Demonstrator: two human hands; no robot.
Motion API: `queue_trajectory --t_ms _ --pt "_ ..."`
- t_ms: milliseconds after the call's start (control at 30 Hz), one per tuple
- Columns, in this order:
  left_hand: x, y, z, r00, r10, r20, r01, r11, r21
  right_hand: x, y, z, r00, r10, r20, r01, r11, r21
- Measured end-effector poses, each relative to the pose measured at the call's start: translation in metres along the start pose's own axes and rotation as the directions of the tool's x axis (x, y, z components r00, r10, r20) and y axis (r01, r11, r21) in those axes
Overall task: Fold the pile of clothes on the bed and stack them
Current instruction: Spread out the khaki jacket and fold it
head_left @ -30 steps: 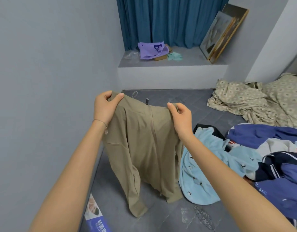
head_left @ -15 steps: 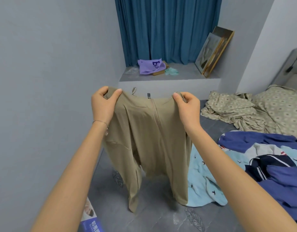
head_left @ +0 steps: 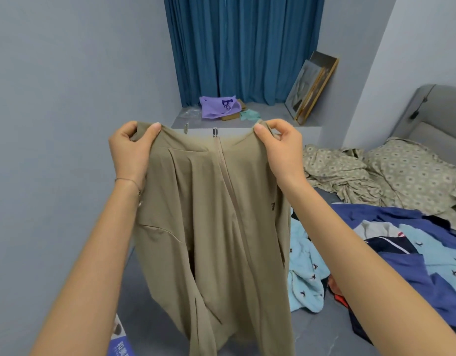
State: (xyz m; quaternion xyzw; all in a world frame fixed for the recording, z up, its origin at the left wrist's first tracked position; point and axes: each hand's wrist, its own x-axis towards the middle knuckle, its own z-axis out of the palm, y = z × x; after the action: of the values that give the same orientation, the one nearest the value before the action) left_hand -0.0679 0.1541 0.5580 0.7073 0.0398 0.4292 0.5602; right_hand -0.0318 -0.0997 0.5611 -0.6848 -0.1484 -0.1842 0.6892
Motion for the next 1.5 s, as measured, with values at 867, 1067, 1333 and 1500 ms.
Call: queue_trajectory --t_ms 867,1067,1333,1500 --pt "-0.052 -0.565 0.132 0.718 -0.643 0.266 0.518 0.749 0.412 0.013 0.540 0.088 0.776 0.597 -0.205 -0.589 0.568 -0.575" --pt "-0.065 -0.634 0.164 0.785 -0.585 0.204 0.483 0.784 0.391 0.030 0.630 0.096 0.844 0.509 -0.169 -0.513 0.674 -0.532" --pt "-0.143 -0.680 0.130 0.729 -0.621 0.289 0.156 0.561 0.813 -0.017 0.681 0.083 0.881 0.473 -0.016 -0.315 0.561 -0.766" --pt "-0.215 -0.667 0.093 0.576 -0.789 0.214 0.182 0.379 0.907 -0.077 0.680 0.063 0.778 0.625 0.054 -0.249 0.386 -0.888"
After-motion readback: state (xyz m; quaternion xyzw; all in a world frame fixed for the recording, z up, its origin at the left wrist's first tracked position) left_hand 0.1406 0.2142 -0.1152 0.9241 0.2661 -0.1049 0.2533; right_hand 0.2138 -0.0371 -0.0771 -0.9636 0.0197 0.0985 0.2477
